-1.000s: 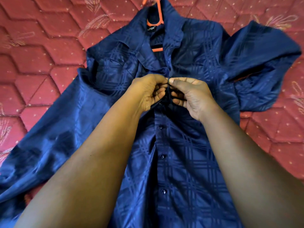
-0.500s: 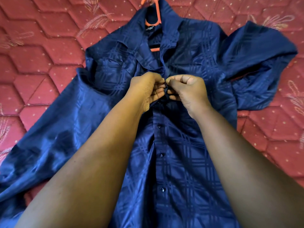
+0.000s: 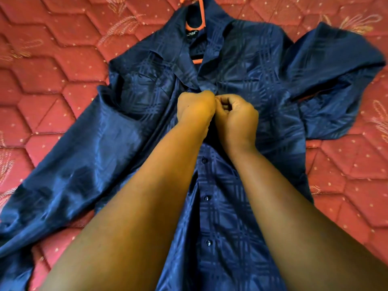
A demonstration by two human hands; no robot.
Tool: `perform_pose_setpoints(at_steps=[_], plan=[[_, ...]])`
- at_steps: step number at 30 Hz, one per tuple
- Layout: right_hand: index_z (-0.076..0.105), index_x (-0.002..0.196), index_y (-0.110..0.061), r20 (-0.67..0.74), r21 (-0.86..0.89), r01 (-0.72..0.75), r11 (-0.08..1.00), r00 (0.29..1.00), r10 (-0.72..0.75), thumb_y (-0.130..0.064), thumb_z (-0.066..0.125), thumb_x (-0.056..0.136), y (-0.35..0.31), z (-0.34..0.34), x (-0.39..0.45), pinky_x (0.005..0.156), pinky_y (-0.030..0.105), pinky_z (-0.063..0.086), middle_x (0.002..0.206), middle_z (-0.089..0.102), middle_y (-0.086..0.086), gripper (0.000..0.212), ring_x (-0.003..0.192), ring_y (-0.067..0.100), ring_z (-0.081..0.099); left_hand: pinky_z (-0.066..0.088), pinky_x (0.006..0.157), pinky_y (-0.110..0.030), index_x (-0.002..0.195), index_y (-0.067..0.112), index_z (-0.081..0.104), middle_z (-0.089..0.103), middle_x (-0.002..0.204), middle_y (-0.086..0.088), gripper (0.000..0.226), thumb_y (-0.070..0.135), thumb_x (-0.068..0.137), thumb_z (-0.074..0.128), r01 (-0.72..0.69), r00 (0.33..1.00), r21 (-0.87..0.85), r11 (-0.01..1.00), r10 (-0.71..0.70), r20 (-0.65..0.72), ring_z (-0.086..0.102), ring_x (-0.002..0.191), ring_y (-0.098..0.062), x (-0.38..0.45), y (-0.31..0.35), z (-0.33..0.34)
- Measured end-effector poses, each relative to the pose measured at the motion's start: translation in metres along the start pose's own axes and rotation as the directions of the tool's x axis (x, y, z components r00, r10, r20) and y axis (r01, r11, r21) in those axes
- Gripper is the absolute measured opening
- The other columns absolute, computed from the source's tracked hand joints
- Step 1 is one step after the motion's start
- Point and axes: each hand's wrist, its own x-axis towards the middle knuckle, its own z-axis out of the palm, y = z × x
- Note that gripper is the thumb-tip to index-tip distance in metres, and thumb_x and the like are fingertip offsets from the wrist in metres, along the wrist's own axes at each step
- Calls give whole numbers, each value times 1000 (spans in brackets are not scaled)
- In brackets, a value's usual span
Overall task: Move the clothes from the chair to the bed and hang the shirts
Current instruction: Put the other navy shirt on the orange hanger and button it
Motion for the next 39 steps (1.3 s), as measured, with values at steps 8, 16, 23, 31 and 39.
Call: perform_pose_setpoints(at_steps=[8, 16, 23, 31, 39], plan=[[67, 86, -16, -6, 125, 17, 992, 1000, -17, -19, 58, 93, -5, 3, 1, 70, 40, 54, 83, 69, 0, 12, 76, 15, 64, 46, 66, -33, 109, 4, 59, 59, 80, -4, 29, 30, 101, 48, -173, 981, 112, 978, 162, 104, 56, 74, -21, 11, -5, 0], [63, 93, -18, 20, 87, -229, 970, 973, 228, -8, 48, 95, -6, 9, -6, 74, 32, 49, 90, 64, -4, 19, 87, 19, 61, 37, 54, -18, 72, 16, 44, 51, 71, 1, 31, 22, 103, 44, -439, 898, 326, 838, 400, 180, 46, 63, -14, 13, -26, -10], [64, 88, -10, 236, -268, -488, 831, 803, 548, -15, 56, 90, -19, -8, 31, 53, 28, 42, 79, 63, 11, 10, 65, 27, 56, 38, 70, -38, 111, 1, 51, 56, 115, -19, 40, 38, 104, 37, -453, 883, 674, 583, 400, 247, 56, 99, -39, 7, -33, -15], [53, 72, -16, 183, -335, -218, 917, 939, 290, -63, 58, 84, -57, -16, 67, 52, 31, 43, 63, 55, -1, 49, 59, 23, 55, 48, 40, -24, 91, 17, 48, 58, 74, -9, 17, 11, 102, 36, -110, 980, 91, 990, 93, 174, 55, 50, -21, 31, -5, -33], [44, 59, -19, 253, -181, -276, 944, 914, 316, -32, 64, 81, -46, 14, 94, 50, 26, 35, 57, 47, -3, 33, 55, 20, 49, 57, 66, -35, 149, 16, 37, 63, 92, -2, 53, 16, 98, 53, -529, 848, 308, 791, 497, 182, 61, 71, -16, 68, 12, -20]])
